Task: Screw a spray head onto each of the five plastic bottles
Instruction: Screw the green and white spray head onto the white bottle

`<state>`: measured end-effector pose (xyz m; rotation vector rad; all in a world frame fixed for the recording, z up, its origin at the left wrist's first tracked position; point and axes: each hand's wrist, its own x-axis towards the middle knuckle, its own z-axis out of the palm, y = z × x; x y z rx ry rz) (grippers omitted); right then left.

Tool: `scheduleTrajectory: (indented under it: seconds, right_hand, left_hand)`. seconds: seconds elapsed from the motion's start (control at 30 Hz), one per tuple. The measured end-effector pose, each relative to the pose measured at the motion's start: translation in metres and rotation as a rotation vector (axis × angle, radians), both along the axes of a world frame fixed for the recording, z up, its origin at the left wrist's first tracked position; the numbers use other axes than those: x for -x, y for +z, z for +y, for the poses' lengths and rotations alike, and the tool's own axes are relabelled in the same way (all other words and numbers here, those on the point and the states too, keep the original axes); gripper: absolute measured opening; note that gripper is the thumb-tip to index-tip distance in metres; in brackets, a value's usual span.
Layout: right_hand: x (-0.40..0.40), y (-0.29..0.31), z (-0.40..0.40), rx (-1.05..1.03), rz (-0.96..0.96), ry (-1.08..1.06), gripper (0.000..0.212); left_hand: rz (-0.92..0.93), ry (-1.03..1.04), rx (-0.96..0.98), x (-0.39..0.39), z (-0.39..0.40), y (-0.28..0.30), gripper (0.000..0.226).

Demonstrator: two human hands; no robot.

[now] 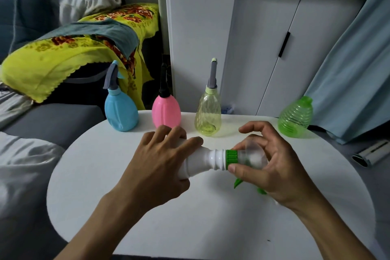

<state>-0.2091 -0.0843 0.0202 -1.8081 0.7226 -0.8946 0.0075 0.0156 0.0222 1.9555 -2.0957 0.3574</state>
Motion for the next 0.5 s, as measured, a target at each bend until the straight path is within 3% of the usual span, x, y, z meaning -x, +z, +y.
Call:
scheduleTrajectory:
  seconds: [0.07, 0.13, 0.2, 0.27, 0.3, 0.37, 0.5]
  right_hand:
    - [0.002, 0.002, 0.0, -0.037, 0.009, -0.019, 0.056]
    - [0.006, 0.006, -0.005, -0.232, -0.146, 0.025, 0.048]
    - [0.012, 0.015, -0.005, -0.624, -0.492, 0.323, 0.062]
    - [0.011, 0.022, -0.001, -0.83, -0.769, 0.61, 0.079]
    - [0.007, 0.02, 0.001, -0.827, -0.808, 0.651, 0.079]
    - [-0.001, 0.01, 0.004, -0.74, -0.789, 0.532, 0.074]
    - [-0.011, 0.003, 0.007, -0.706, -0.757, 0.32, 0.058]
  left_hand:
    - [0.049, -0.026, 0.001, 0.002, 0.0, -0.001, 0.082]
    - [0.172, -0.085, 0.003, 0.005, 0.001, 0.002, 0.076]
    - [0.437, -0.141, -0.027, 0.007, 0.003, 0.007, 0.068]
    - [0.814, -0.219, -0.114, 0.013, 0.001, 0.01, 0.065]
    - [0.988, -0.279, -0.184, 0.017, 0.0, 0.01, 0.062]
    - [1.235, -0.386, -0.369, 0.027, -0.002, 0.012, 0.056]
    - [1.443, -0.369, -0.597, 0.038, -0.006, 0.009, 0.057]
